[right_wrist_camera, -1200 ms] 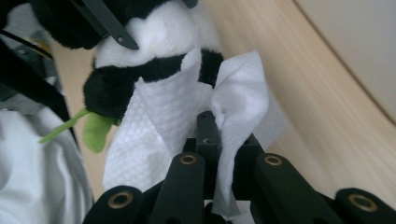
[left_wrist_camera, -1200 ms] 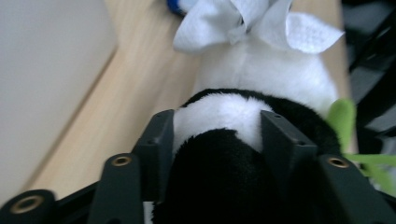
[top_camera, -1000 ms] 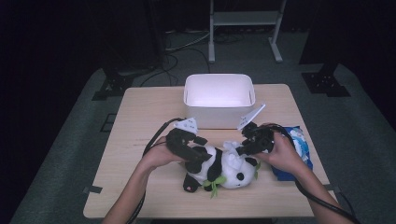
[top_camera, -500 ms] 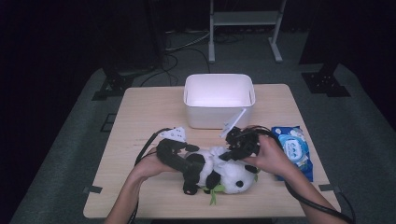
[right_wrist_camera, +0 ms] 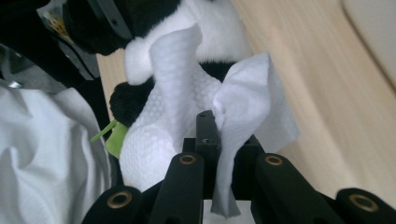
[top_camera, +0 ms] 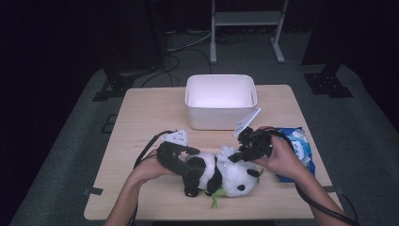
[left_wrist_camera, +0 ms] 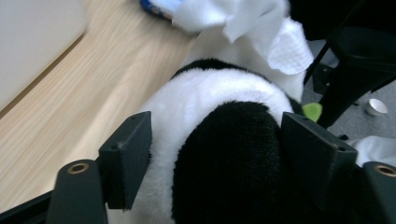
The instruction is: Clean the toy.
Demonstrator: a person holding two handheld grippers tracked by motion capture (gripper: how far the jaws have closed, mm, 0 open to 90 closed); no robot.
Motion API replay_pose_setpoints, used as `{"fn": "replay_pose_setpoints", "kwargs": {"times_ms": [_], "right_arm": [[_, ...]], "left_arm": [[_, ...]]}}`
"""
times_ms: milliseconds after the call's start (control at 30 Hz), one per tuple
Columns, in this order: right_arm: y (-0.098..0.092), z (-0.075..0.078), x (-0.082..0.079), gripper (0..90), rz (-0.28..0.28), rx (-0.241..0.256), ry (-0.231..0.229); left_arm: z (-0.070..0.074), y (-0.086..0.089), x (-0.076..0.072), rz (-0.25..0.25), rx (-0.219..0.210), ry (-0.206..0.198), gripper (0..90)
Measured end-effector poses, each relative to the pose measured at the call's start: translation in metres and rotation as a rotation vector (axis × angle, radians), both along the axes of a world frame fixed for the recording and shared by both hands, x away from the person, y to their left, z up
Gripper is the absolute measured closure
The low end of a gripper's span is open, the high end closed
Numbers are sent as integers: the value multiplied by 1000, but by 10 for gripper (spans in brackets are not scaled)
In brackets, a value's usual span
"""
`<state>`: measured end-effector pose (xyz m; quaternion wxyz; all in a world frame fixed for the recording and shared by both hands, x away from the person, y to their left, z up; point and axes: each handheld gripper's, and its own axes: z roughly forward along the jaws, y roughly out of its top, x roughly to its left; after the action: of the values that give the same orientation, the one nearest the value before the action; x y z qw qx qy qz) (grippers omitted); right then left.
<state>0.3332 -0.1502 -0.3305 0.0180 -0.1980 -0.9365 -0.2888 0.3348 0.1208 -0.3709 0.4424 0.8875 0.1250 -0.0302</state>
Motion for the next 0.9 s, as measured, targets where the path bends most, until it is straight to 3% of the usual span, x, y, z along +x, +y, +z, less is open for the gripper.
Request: {"fn": "replay_pose_setpoints", "kwargs": {"times_ms": [67,167,300,400,467,533,567,700,800,900], "right_arm": [[-2,-7,-2,844,3,11,16],[1,-14,-5,845,14,11,21],[2,-17,-5,846,13,20,20],[0,-19,-4,847,8,33,35],[1,-20,-4,847,8,34,38],[1,-21,-4,847,6,34,38],[2,-21,-3,847,8,32,35],[-1,-19,3,847,-4,46,34],[-3,-17,11,846,-10,68,47],[-1,-15,15,846,-15,58,49]], "left_arm": [[4,-6,-1,-17,25,-12,200],[6,-20,-2,-13,100,-22,72],[5,-34,-1,-45,160,-34,47],[2,-42,1,-60,188,-22,47],[-3,-48,4,-71,233,-26,47],[-6,-52,5,-80,239,-16,48],[-7,-53,6,-88,231,-12,71],[-2,-49,10,-83,226,-31,300],[0,-49,13,-77,219,-35,325],[2,-50,17,-81,221,-47,337]]}}
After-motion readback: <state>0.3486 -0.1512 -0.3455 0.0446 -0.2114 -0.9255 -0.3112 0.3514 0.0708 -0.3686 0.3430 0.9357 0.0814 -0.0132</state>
